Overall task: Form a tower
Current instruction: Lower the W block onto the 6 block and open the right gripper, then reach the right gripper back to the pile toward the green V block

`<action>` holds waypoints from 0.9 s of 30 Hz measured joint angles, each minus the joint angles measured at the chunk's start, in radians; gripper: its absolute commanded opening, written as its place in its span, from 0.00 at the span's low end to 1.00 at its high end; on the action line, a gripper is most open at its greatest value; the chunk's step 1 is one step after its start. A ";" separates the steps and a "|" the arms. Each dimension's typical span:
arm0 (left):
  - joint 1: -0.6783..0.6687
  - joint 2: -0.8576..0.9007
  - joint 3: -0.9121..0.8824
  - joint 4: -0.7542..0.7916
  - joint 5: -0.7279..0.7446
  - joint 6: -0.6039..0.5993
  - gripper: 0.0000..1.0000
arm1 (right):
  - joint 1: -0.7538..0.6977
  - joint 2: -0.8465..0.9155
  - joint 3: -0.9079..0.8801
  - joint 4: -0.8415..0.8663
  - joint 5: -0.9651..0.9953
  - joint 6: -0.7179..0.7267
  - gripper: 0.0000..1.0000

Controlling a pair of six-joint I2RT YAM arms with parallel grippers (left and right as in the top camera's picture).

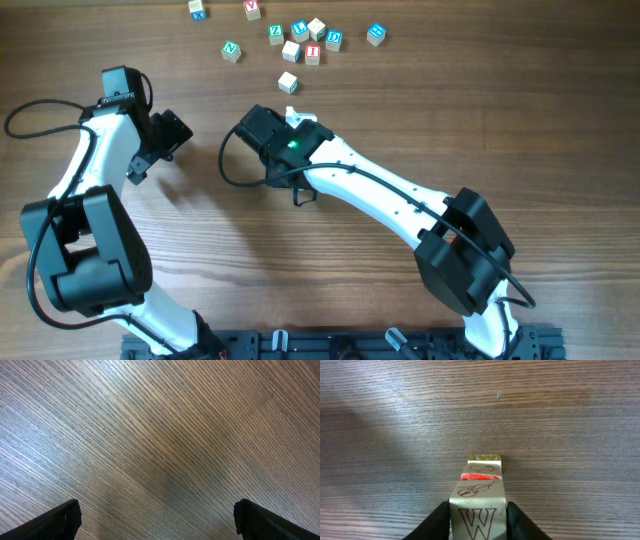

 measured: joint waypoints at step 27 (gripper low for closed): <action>0.000 0.000 0.000 0.000 0.000 0.000 1.00 | 0.000 0.000 0.000 0.021 0.016 -0.005 0.90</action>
